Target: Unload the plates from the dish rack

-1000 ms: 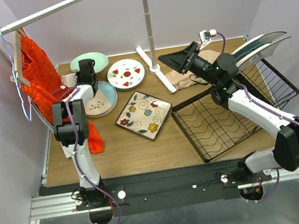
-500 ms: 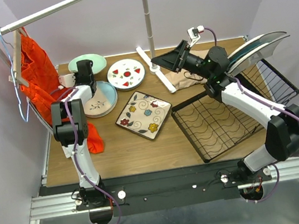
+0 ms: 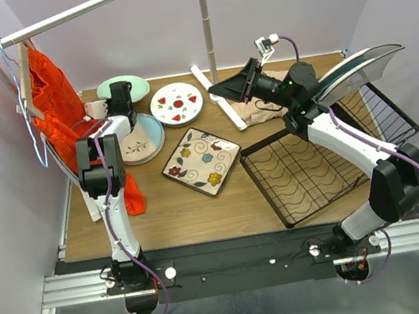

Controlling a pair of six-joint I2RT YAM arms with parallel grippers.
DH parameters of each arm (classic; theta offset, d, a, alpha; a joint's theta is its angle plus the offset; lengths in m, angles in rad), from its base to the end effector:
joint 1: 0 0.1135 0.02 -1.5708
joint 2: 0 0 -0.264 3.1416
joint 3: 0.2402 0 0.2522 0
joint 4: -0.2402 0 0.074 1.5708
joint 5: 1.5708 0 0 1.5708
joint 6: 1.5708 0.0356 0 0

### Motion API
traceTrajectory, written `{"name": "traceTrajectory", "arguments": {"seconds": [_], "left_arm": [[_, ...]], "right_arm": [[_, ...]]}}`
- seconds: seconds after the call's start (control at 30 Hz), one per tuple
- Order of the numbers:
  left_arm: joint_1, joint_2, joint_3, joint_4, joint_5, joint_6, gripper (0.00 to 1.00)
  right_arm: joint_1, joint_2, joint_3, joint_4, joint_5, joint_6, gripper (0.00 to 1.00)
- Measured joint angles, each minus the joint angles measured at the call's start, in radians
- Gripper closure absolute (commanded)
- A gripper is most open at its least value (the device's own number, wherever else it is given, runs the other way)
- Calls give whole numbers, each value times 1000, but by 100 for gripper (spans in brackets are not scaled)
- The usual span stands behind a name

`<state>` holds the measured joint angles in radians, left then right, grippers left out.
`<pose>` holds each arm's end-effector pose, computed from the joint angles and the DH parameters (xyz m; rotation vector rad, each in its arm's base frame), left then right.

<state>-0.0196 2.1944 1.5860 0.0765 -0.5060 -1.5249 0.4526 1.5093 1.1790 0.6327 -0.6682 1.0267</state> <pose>0.5003 0.0074 0.1837 -1.6116 1.2804 -0.4353 0.3072 0.1739 0.3847 -0.2365 1.5253 1.6370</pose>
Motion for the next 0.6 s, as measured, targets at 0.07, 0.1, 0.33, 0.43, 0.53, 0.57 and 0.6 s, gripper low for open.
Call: {"name": "traceTrajectory", "arguments": {"seconds": [0.07,0.1,0.33,0.43,0.53,0.57,0.6], "left_arm": [[0,15,18,-8,-3,1,90],[0,20,27,-13,-4,4,87],[3,52,73,-46,-10,7,84],[13,56,81,-65,-11,10,80],[27,73,110,-85,-18,16,77],[32,80,119,-87,-20,17,77],[33,82,124,-88,-21,17,75]], "right_arm": [[0,-2,0,0,0,-1,1],[0,-2,0,0,0,-2,1],[0,-19,0,0,1,-7,1],[0,-27,0,0,1,-7,1],[0,-41,-2,0,1,-7,1],[0,-45,-3,-1,2,-7,2],[0,-48,-2,-1,2,-7,2]]}}
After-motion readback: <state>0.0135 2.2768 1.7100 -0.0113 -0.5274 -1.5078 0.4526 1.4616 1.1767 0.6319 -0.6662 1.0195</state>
